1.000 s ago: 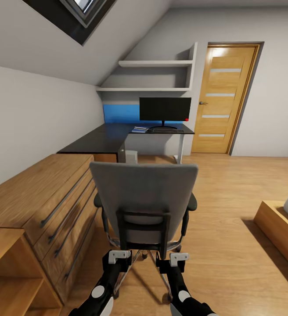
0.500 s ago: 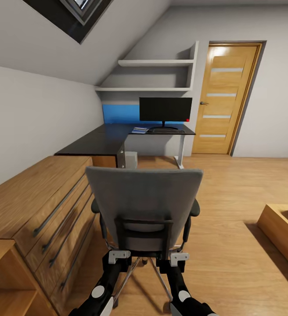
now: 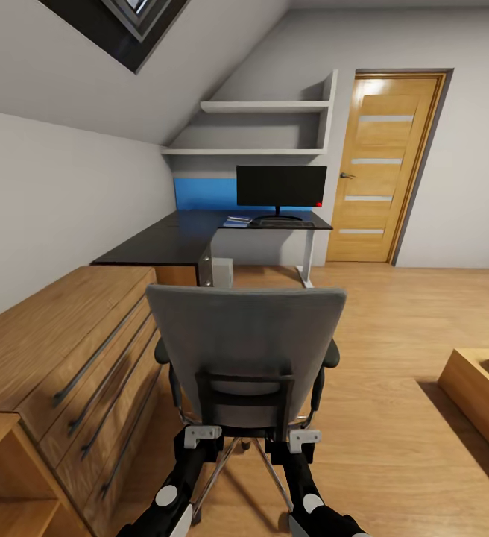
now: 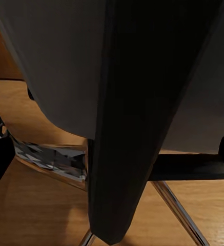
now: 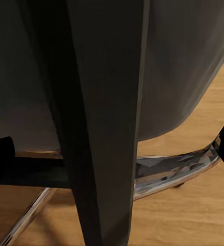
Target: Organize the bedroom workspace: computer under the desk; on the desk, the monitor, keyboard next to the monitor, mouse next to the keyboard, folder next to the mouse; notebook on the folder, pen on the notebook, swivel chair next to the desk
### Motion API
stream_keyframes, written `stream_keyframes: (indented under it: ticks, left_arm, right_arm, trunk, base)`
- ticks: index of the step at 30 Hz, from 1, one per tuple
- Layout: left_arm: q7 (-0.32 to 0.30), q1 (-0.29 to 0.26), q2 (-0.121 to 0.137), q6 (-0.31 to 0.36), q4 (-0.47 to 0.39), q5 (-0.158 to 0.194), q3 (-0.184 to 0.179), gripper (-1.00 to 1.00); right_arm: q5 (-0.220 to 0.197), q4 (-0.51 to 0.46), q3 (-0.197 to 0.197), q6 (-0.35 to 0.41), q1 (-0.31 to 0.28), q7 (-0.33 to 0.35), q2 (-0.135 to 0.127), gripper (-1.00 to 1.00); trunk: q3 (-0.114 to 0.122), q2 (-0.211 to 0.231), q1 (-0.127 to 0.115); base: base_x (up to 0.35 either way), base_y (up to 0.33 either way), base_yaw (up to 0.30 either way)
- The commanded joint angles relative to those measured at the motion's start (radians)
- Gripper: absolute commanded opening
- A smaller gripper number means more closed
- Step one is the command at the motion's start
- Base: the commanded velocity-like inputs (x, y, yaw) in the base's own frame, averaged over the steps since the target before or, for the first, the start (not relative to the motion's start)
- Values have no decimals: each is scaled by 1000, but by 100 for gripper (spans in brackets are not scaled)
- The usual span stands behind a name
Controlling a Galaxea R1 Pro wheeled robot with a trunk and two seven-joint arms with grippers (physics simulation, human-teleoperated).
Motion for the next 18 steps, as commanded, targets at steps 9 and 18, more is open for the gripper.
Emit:
stream_keyframes:
  ticks: [9,18]
  left_arm:
    - [7,-1,1,-4,1,10,-8,100]
    - [7,-1,1,-4,1,10,-8,100]
  right_arm:
    - [-7,1,8,-3,-1,-5,0,100]
    - [-7,1,8,-3,-1,-5,0,100]
  trunk:
    - [-1,0,0]
    - [-1,0,0]
  base:
    - [7,-31,0]
    - [0,-53,0]
